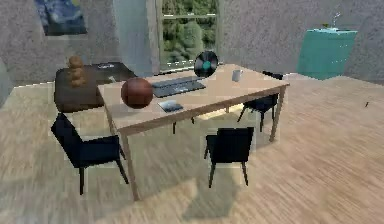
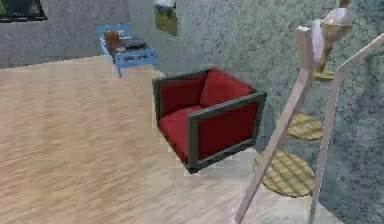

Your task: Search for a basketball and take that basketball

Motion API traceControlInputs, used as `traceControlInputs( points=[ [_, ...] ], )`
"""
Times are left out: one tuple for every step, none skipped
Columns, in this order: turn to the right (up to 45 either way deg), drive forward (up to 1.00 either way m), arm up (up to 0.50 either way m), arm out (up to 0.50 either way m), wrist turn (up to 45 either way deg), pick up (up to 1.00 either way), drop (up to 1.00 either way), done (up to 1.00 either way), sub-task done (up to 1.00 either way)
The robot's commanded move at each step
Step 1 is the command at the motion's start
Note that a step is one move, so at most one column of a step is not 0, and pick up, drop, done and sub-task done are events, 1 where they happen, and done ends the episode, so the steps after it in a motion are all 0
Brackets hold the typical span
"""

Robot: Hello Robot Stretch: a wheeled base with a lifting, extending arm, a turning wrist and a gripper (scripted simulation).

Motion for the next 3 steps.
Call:
traceControlInputs(
  points=[
    [-30.0,0.0,0.0,0.0,0.0,0.0,0.0,0.0,0.0],
    [0.0,0.6,0.0,0.0,0.0,0.0,0.0,0.0,0.0],
    [-45.0,0.0,0.0,0.0,0.0,0.0,0.0,0.0,0.0]
  ],
)
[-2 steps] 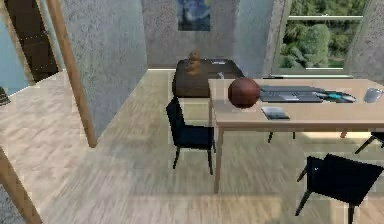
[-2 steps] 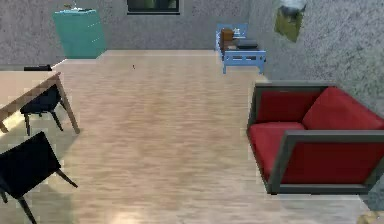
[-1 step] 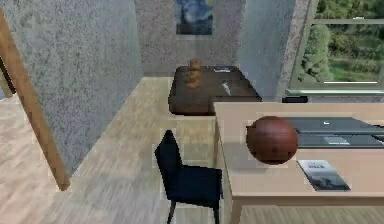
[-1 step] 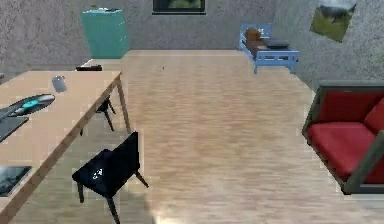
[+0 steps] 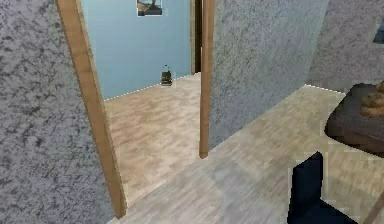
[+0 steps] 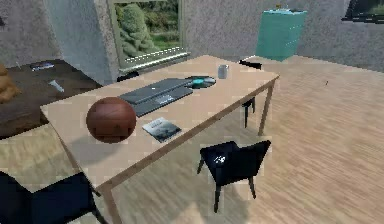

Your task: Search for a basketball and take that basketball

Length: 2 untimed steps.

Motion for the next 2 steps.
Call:
traceControlInputs(
  points=[
    [-18.0,0.0,0.0,0.0,0.0,0.0,0.0,0.0,0.0],
    [0.0,0.0,0.5,0.0,0.0,0.0,0.0,0.0,0.0]
  ],
)
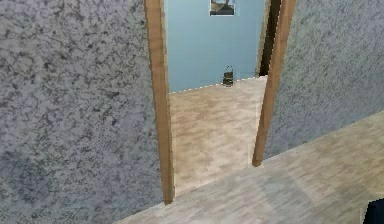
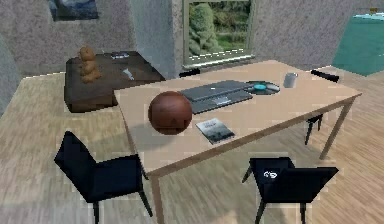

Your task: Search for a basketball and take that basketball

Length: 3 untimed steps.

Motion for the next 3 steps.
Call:
traceControlInputs(
  points=[
    [0.0,0.0,0.38,0.0,0.0,0.0,0.0,0.0,0.0],
    [0.0,0.0,0.0,0.5,0.0,0.0,0.0,0.0,0.0],
    [0.0,0.0,0.0,0.0,45.0,0.0,0.0,0.0,0.0]
  ],
)
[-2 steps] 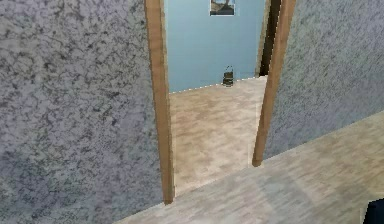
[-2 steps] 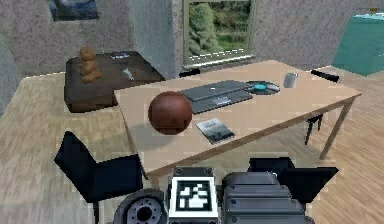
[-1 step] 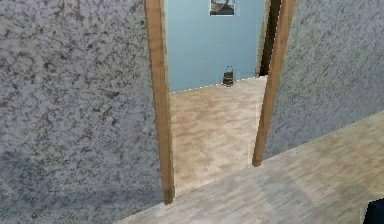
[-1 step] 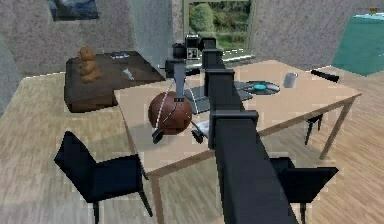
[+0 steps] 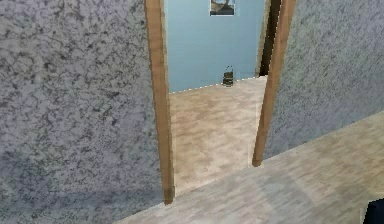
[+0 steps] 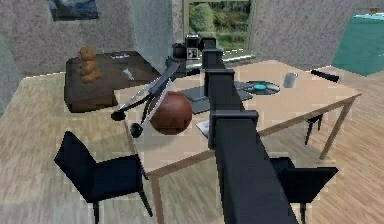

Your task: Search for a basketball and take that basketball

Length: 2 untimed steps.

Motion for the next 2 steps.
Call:
traceControlInputs(
  points=[
    [0.0,0.0,0.0,0.0,45.0,0.0,0.0,0.0,0.0],
    [0.0,0.0,0.0,0.0,45.0,0.0,0.0,0.0,0.0]
  ],
)
